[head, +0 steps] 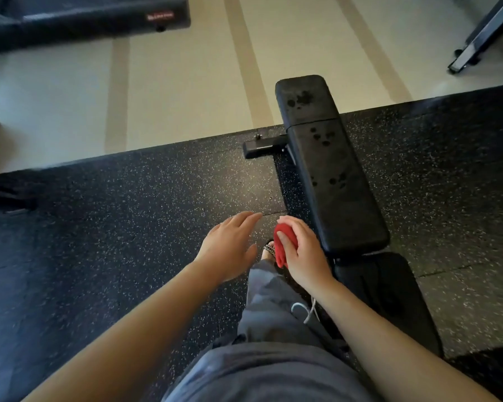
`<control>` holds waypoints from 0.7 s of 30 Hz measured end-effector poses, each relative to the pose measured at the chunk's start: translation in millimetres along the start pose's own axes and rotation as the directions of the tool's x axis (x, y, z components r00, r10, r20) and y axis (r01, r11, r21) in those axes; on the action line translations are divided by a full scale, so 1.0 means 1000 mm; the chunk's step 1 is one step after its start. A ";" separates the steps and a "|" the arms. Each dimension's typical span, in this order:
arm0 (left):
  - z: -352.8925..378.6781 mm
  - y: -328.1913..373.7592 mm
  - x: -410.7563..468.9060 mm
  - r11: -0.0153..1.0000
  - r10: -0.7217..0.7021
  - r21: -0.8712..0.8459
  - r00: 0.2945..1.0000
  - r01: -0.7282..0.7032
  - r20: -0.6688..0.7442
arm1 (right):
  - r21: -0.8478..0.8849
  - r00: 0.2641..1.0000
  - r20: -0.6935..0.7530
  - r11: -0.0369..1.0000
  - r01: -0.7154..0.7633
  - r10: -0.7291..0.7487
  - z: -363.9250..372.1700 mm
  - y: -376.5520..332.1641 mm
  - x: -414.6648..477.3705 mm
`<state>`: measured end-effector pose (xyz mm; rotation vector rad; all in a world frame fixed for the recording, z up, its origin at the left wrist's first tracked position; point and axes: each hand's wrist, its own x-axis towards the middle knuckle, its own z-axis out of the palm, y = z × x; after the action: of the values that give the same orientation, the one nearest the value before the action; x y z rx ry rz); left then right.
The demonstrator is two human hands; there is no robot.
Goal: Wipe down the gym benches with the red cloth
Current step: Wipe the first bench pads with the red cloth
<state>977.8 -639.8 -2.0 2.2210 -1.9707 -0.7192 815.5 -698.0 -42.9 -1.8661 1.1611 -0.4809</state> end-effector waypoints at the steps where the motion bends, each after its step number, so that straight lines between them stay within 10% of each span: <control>1: -0.005 -0.004 0.017 1.000 0.012 0.008 1.000 -0.012 0.008 | -0.001 1.000 -0.006 1.000 -0.005 0.005 -0.002 0.002 0.015; 21: -0.138 -0.060 0.328 0.978 0.168 0.101 0.978 -0.181 0.125 | 0.020 0.989 -0.112 0.995 -0.098 0.100 -0.059 -0.005 0.311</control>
<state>1107.0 -976.5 4.5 2.0719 -2.2811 -0.7470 930.4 -992.8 -41.1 -1.7782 1.3156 -0.5434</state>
